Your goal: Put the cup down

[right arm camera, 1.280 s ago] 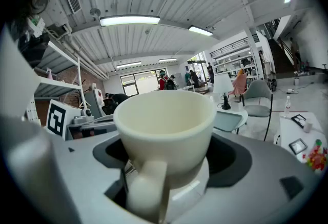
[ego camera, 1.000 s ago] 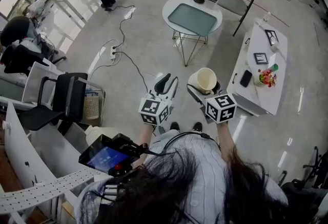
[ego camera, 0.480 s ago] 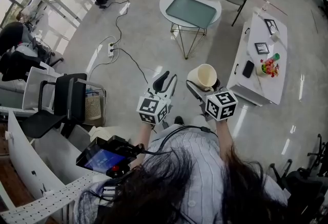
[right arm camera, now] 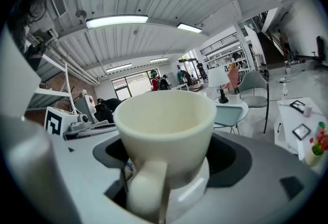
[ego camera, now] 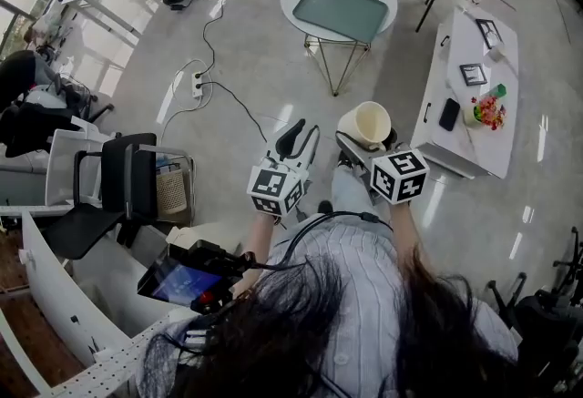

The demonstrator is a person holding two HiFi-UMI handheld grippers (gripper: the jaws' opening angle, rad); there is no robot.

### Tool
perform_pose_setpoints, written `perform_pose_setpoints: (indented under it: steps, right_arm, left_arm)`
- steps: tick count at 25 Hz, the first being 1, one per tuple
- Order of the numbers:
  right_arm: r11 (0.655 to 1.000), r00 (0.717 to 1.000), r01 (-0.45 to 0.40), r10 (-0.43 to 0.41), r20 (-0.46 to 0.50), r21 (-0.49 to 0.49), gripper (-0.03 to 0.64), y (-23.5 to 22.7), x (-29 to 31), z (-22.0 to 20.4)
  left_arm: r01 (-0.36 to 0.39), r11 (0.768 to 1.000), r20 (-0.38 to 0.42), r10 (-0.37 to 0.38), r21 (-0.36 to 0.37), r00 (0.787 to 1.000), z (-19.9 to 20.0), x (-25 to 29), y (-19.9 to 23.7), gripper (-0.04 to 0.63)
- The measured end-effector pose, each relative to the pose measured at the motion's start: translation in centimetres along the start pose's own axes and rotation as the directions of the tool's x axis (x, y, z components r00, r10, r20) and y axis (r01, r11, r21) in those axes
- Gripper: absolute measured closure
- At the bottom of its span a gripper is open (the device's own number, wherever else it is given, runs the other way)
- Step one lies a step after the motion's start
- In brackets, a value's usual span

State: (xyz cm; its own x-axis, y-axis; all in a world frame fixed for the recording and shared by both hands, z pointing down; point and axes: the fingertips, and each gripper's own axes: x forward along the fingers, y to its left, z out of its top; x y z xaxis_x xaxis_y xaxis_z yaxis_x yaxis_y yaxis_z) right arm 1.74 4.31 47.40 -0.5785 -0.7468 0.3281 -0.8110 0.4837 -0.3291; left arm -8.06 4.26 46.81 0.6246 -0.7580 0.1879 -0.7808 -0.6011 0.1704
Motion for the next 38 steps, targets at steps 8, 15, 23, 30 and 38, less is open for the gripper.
perform_pose_setpoints:
  steps: [8, 15, 23, 30, 38]
  right_arm:
    - [1.000, 1.000, -0.021, 0.021, -0.015, -0.021, 0.202, -4.7, 6.5, 4.1]
    - [0.998, 0.998, -0.051, 0.050, -0.038, -0.023, 0.202, -9.4, 10.8, 7.9]
    - [0.998, 0.997, -0.057, 0.056, -0.052, -0.003, 0.202, -14.3, 14.6, 9.8]
    - [0.999, 0.997, -0.049, 0.050, -0.065, 0.010, 0.202, -17.1, 16.6, 10.7]
    - [0.999, 0.996, -0.019, 0.022, -0.082, 0.038, 0.202, -18.3, 18.2, 10.5]
  left_arm:
    - [-0.022, 1.000, -0.011, 0.022, 0.016, 1.000, 1.9, 6.2, 4.6, 0.466]
    - [-0.031, 0.999, -0.013, 0.031, 0.008, 0.999, 4.7, 13.4, 7.2, 0.465]
    - [-0.041, 0.999, -0.044, 0.041, 0.006, 0.998, 5.5, 19.2, 9.6, 0.466]
    - [-0.049, 0.999, -0.055, 0.049, 0.000, 0.997, 5.7, 22.3, 10.6, 0.465]
    - [-0.036, 0.999, -0.072, 0.035, -0.014, 0.997, 5.6, 23.7, 12.2, 0.466]
